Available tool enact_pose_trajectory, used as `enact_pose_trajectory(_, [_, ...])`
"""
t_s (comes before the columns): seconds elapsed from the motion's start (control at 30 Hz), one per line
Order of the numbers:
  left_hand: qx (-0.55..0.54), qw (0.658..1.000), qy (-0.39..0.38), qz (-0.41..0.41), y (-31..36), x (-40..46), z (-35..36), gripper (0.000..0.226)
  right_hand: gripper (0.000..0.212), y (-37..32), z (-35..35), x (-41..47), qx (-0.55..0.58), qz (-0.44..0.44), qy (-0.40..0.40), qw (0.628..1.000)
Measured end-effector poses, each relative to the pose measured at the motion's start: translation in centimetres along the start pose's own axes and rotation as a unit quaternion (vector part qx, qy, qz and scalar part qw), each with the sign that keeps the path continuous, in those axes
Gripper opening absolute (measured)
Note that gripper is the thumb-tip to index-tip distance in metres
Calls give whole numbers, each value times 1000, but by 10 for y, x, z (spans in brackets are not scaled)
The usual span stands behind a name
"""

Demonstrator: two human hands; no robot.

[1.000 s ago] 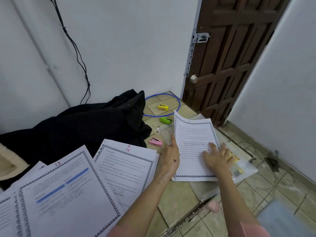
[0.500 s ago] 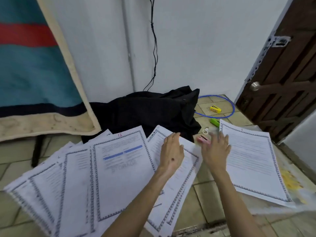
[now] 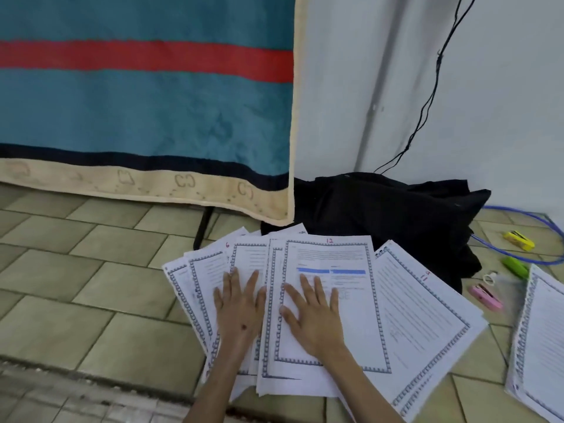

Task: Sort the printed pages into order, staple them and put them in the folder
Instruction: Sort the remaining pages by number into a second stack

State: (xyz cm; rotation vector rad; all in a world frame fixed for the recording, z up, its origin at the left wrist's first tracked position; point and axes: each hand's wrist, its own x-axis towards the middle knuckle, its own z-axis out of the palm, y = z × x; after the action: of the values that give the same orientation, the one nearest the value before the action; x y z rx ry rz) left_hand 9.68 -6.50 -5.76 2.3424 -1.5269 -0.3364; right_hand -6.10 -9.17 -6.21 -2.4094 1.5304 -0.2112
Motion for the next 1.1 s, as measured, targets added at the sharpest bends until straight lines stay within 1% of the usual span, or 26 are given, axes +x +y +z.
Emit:
enact_pose_trajectory(0.07, [-1, 1000, -10, 0, -1, 1, 1, 100, 85, 7, -5, -2, -21, 24, -18, 999])
enact_pose_trajectory(0.1, [-2, 1000, -12, 3, -1, 1, 0, 102, 84, 8, -10, 0, -10, 26, -32, 999])
enact_pose_trajectory(0.13, [2, 1000, -17, 6, -2, 1, 0, 103, 79, 9, -15, 1, 29, 23, -44, 998])
enact_pose_trajectory(0.17, [7, 1000, -23, 9, -2, 1, -2, 102, 68, 10, -19, 2, 99, 30, -44, 994])
enact_pose_trajectory(0.2, [10, 999, -32, 9, -1, 1, -4, 95, 57, 14, -24, 1, 180, 48, -4, 982])
enact_pose_trajectory(0.23, [12, 999, -42, 10, 0, 2, -6, 87, 48, 20, -31, 0, 240, 87, 72, 964])
enact_pose_trajectory(0.27, [18, 998, -54, 10, 2, 3, -9, 76, 45, 28, -39, -2, 250, 149, 154, 944])
enact_pose_trajectory(0.3, [29, 998, -63, 6, 4, 6, -11, 64, 47, 38, -48, -5, 220, 230, 203, 926])
enact_pose_trajectory(0.33, [37, 998, -57, 3, 7, 7, -12, 55, 56, 47, -57, -8, 184, 313, 201, 910])
enact_pose_trajectory(0.37, [33, 999, -36, 1, 11, 10, -12, 48, 68, 55, -64, -12, 156, 374, 160, 900])
enact_pose_trajectory(0.4, [15, 1000, -14, 4, 16, 11, -15, 41, 76, 61, -70, -15, 144, 407, 107, 896])
enact_pose_trajectory(0.43, [-12, 1000, -2, 10, 22, 13, -15, 35, 79, 67, -71, -15, 150, 416, 68, 894])
enact_pose_trajectory(0.5, [-91, 996, -22, 12, 34, 17, -16, 33, 72, 75, -72, -13, 187, 422, 50, 886])
enact_pose_trajectory(0.53, [-149, 988, -48, -10, 40, 19, -20, 39, 61, 80, -72, -12, 227, 428, 66, 872])
enact_pose_trajectory(0.57, [-206, 975, -70, -39, 45, 22, -24, 44, 44, 84, -72, -12, 273, 431, 93, 855])
enact_pose_trajectory(0.6, [-249, 963, -85, -66, 49, 26, -28, 43, 25, 89, -73, -14, 317, 426, 124, 838])
enact_pose_trajectory(0.63, [-275, 953, -96, -84, 50, 29, -32, 33, 14, 94, -73, -17, 351, 417, 150, 825])
enact_pose_trajectory(0.67, [-284, 949, -104, -94, 49, 33, -36, 18, 14, 98, -75, -19, 369, 404, 169, 820])
enact_pose_trajectory(0.7, [-293, 945, -103, -105, 45, 37, -39, 11, 15, 102, -77, -22, 378, 394, 181, 818])
enact_pose_trajectory(0.73, [-308, 938, -100, -124, 38, 40, -43, 11, 13, 105, -78, -25, 387, 387, 187, 816])
enact_pose_trajectory(0.77, [-330, 928, -100, -143, 31, 42, -48, 14, 11, 109, -79, -27, 394, 385, 183, 814])
enact_pose_trajectory(0.83, [-362, 908, -94, -188, 10, 47, -56, 36, 11, 112, -81, -29, 411, 376, 156, 816])
enact_pose_trajectory(0.87, [-363, 906, -91, -198, 0, 49, -61, 42, 10, 114, -83, -30, 415, 368, 140, 820])
enact_pose_trajectory(0.9, [-361, 906, -89, -201, -9, 50, -65, 46, 14, 115, -84, -30, 414, 364, 129, 824])
enact_pose_trajectory(1.0, [-370, 903, -101, -195, -27, 50, -71, 50, 36, 111, -90, -31, 405, 361, 101, 834])
enact_pose_trajectory(1.1, [-352, 915, -97, -170, -35, 46, -72, 39, 38, 114, -90, -31, 379, 359, 85, 849])
